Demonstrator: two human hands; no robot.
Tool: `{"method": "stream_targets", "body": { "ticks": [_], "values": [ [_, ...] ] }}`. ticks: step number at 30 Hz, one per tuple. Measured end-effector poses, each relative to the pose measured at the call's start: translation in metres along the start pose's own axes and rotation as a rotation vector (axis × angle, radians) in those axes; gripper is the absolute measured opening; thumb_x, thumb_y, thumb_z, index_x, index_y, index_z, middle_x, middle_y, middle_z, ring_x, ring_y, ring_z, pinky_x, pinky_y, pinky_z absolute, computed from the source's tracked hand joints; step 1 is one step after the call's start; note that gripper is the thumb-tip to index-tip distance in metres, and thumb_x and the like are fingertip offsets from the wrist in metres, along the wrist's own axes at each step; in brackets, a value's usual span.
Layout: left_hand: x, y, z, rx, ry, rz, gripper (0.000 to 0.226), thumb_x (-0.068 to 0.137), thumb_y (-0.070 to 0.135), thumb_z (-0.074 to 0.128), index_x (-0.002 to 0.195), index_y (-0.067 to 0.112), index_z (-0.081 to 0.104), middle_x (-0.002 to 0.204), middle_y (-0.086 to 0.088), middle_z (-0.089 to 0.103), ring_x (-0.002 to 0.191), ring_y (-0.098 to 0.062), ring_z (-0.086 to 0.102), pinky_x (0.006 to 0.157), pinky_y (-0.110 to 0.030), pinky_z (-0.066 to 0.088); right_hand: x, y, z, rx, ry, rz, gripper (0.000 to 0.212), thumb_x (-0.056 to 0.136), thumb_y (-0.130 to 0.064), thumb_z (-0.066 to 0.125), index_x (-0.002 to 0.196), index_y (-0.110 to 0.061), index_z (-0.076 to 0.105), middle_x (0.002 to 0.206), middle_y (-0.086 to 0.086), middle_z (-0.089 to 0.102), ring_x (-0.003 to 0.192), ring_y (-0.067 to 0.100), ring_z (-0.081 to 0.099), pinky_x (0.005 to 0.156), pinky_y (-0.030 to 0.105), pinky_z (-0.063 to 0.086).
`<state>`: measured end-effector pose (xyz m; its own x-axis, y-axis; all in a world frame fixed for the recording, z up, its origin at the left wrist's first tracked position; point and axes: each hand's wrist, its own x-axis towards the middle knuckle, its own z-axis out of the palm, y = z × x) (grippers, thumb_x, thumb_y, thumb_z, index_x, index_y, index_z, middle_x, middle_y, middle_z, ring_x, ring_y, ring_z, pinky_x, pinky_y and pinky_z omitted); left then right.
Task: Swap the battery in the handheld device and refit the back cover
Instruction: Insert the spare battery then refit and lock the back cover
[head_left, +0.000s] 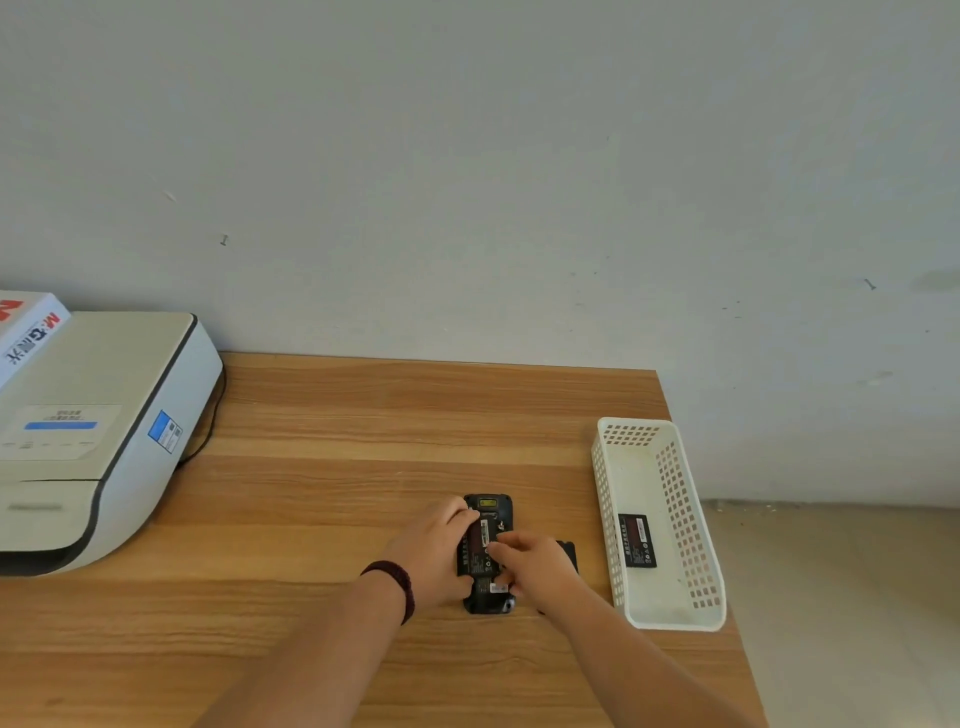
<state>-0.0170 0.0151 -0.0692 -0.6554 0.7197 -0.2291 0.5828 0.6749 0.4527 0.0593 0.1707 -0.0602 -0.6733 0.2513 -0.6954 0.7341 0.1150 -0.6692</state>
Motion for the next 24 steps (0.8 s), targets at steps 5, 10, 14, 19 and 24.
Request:
{"method": "stream_targets", "body": {
  "ticks": [5, 10, 14, 19, 24],
  "values": [
    [-0.001, 0.007, 0.012, -0.040, -0.008, 0.026, 0.073, 0.076, 0.037, 0.066, 0.140, 0.021, 0.036, 0.138, 0.009, 0.034, 0.120, -0.010, 0.041, 0.101, -0.028, 0.041, -0.002, 0.015, -0.010, 0.213, -0.018, 0.073, 0.014, 0.092, -0.013, 0.064, 0.106, -0.010, 0.068, 0.078, 0.005, 0.071, 0.057, 0.009, 0.061, 0.054, 0.019, 0.049],
    [-0.011, 0.004, 0.027, -0.036, -0.019, 0.019, 0.058, 0.080, 0.044, 0.064, 0.133, 0.026, 0.048, 0.135, 0.013, 0.042, 0.121, -0.007, 0.040, 0.105, -0.029, 0.037, 0.003, 0.031, -0.010, 0.227, -0.011, 0.165, 0.020, 0.090, -0.011, 0.067, 0.109, -0.003, 0.066, 0.079, 0.011, 0.070, 0.054, 0.012, 0.061, 0.049, 0.020, 0.047],
    [-0.014, 0.004, 0.036, -0.026, -0.027, 0.005, 0.053, 0.083, 0.044, 0.062, 0.132, 0.024, 0.052, 0.137, 0.011, 0.044, 0.126, -0.008, 0.039, 0.108, -0.025, 0.032, 0.010, 0.036, -0.006, 0.208, -0.014, 0.225, 0.022, 0.090, -0.011, 0.067, 0.110, -0.004, 0.065, 0.087, 0.014, 0.071, 0.054, 0.013, 0.063, 0.047, 0.019, 0.047],
    [-0.012, 0.006, 0.038, -0.001, -0.043, -0.039, 0.050, 0.086, 0.040, 0.061, 0.132, 0.023, 0.053, 0.137, 0.008, 0.047, 0.127, -0.011, 0.040, 0.108, -0.027, 0.032, 0.015, 0.037, -0.005, 0.164, 0.011, 0.209, 0.019, 0.089, -0.010, 0.068, 0.107, -0.008, 0.062, 0.093, 0.015, 0.072, 0.060, 0.016, 0.066, 0.048, 0.021, 0.049],
    [-0.009, 0.005, 0.039, 0.066, -0.076, -0.050, 0.047, 0.089, 0.043, 0.056, 0.132, 0.024, 0.053, 0.133, 0.007, 0.052, 0.122, -0.013, 0.043, 0.104, -0.029, 0.035, 0.020, 0.029, -0.002, -0.003, 0.053, 0.160, 0.014, 0.090, -0.018, 0.068, 0.102, -0.018, 0.060, 0.093, 0.008, 0.071, 0.060, 0.013, 0.064, 0.046, 0.018, 0.046]
  ]
}}
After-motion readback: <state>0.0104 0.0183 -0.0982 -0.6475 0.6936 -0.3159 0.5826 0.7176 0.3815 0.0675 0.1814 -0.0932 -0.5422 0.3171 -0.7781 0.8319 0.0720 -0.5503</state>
